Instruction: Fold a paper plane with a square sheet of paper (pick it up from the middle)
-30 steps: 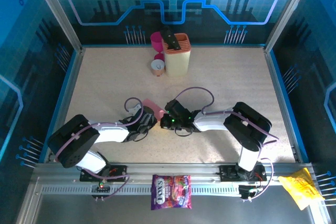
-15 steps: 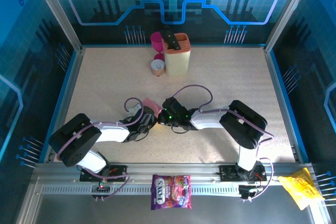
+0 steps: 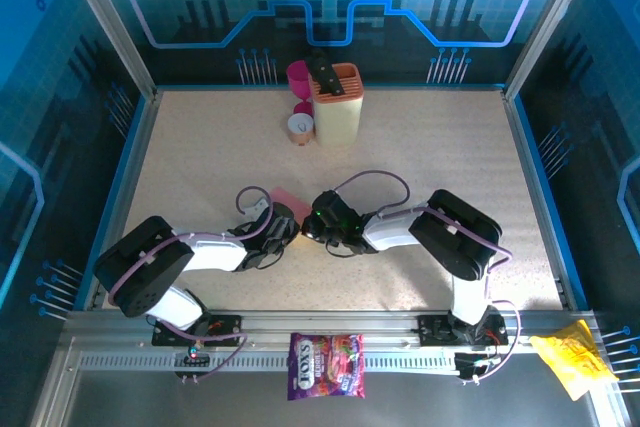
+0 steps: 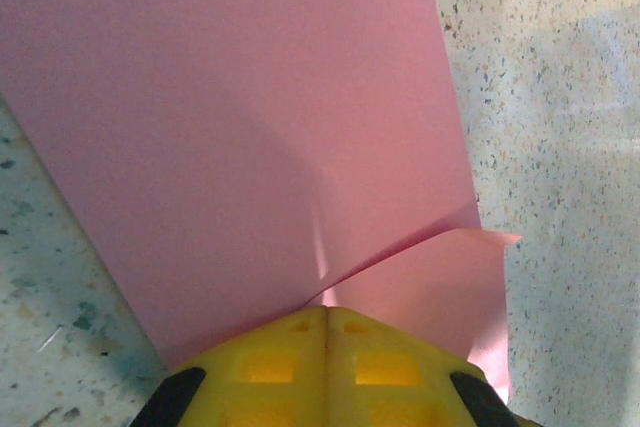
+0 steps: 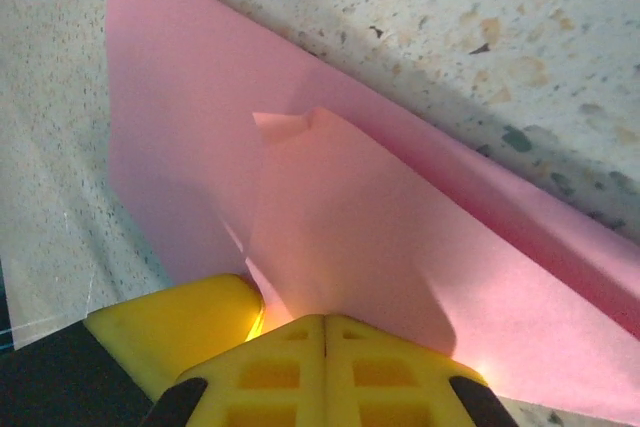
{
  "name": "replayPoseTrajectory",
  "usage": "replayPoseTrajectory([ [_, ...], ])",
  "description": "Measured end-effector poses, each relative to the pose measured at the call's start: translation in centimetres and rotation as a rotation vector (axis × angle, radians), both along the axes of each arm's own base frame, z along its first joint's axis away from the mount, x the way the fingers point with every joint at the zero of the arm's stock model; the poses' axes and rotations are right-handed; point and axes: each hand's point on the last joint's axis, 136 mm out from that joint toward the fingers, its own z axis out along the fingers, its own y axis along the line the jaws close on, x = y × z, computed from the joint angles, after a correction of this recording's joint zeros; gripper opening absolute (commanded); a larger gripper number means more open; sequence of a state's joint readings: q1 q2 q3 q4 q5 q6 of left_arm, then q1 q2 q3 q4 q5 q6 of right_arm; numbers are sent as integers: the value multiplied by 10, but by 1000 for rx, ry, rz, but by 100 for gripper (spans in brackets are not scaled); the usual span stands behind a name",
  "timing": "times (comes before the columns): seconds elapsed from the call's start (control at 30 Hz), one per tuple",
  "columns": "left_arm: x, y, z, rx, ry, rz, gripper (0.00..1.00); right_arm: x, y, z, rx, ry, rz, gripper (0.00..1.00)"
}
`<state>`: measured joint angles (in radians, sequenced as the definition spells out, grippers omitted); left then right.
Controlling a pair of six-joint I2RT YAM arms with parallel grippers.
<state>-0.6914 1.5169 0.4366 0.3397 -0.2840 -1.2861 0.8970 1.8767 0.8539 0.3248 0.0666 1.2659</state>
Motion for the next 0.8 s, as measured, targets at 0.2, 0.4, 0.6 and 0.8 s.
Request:
replayPoseTrajectory([
  [0.2, 0, 0, 0, -9, 5, 11, 0, 5, -8, 1, -65, 83, -17, 0],
  [0.4, 0, 0, 0, -13, 7, 17, 0, 12, -23, 0, -126, 128, -33, 0],
  [0.6, 0, 0, 0, -15, 7, 18, 0, 11, -40, -1, -125, 113, -50, 0],
  [0.8, 0, 0, 0, -15, 7, 17, 0, 10, -66, -2, -104, 88, -94, 0],
])
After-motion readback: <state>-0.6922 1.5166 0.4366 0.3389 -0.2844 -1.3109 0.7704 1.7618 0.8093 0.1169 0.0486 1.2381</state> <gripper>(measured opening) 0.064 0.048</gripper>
